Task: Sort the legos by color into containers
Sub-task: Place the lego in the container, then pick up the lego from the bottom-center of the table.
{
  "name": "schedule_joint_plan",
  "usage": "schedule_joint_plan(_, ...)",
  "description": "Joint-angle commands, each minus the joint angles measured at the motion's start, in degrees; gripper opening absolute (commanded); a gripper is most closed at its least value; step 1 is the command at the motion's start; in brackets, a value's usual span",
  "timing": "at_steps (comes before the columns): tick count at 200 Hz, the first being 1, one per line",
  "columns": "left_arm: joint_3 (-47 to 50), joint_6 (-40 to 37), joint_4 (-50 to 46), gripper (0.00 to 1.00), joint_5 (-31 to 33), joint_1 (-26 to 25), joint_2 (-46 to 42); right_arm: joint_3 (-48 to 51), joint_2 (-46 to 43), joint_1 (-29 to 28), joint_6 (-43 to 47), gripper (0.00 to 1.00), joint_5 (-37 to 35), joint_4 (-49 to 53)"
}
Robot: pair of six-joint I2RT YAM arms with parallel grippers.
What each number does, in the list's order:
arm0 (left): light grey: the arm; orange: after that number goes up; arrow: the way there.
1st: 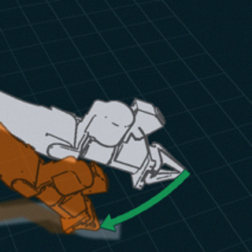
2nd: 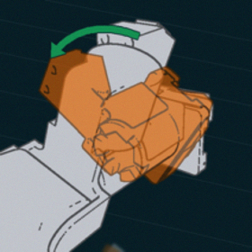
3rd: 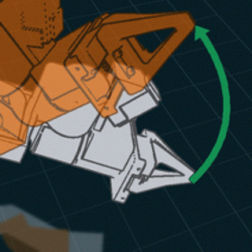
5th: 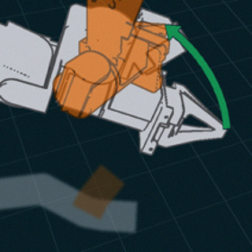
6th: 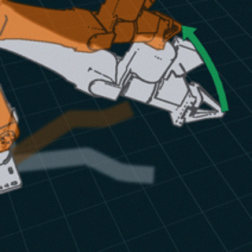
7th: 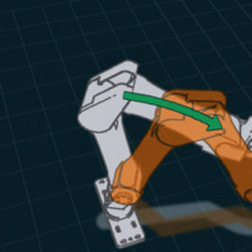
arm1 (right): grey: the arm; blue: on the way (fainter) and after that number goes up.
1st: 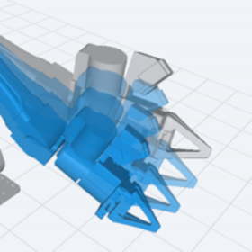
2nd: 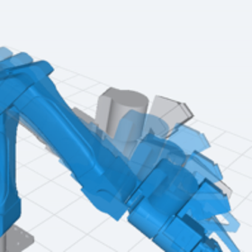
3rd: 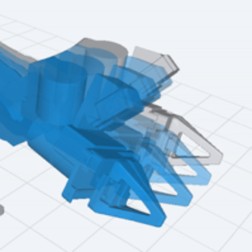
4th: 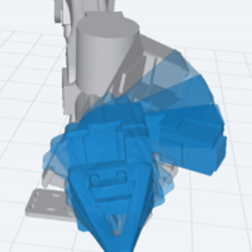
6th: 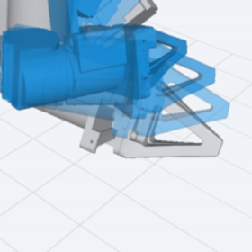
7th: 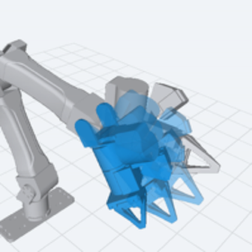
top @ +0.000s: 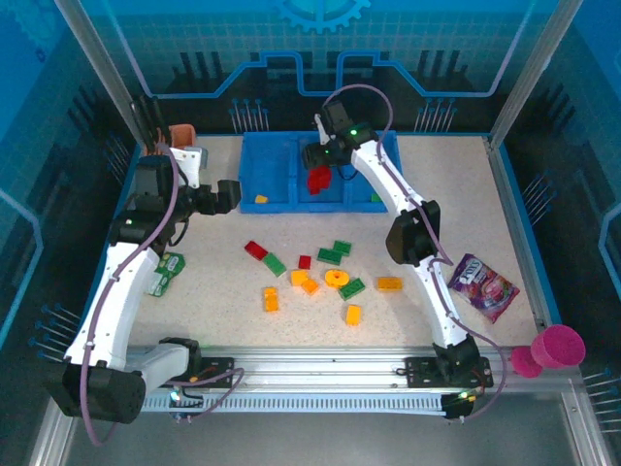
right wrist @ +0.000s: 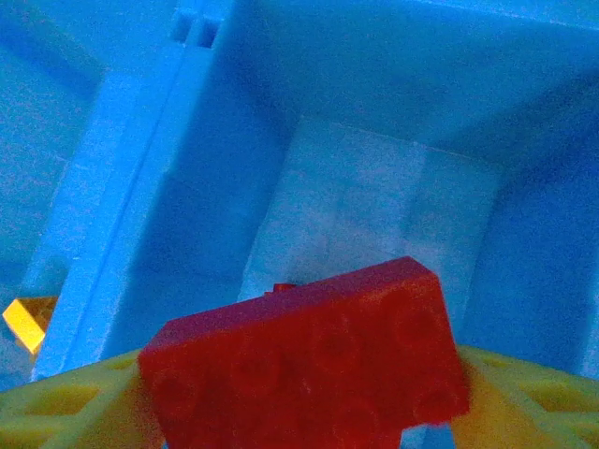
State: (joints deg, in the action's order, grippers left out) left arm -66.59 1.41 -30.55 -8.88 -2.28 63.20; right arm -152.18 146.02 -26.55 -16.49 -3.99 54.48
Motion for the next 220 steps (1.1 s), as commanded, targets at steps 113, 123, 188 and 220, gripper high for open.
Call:
schedule_joint_plan(113,0.6,-0.2,1.1,0.99,-2.5,0.5,-2.1,0.1,-3.0,0.0,0.6,0.79,-0.5,-0.9)
schedule_joint_plan(123,0.8,-0.2,1.2,0.99,-2.4,0.5,-2.1,1.7,-4.2,0.0,1.1,0.79,-0.9,-0.8)
schedule_joint_plan(188,0.1,1.4,1.2,0.99,4.3,0.5,-2.7,41.5,-30.9,-2.7,4.7,0.85,-9.5,-4.9)
schedule_joint_plan(220,0.9,0.4,3.1,1.0,-3.4,0.5,-2.6,68.1,-49.6,-3.0,-1.6,0.85,-12.4,-6.2)
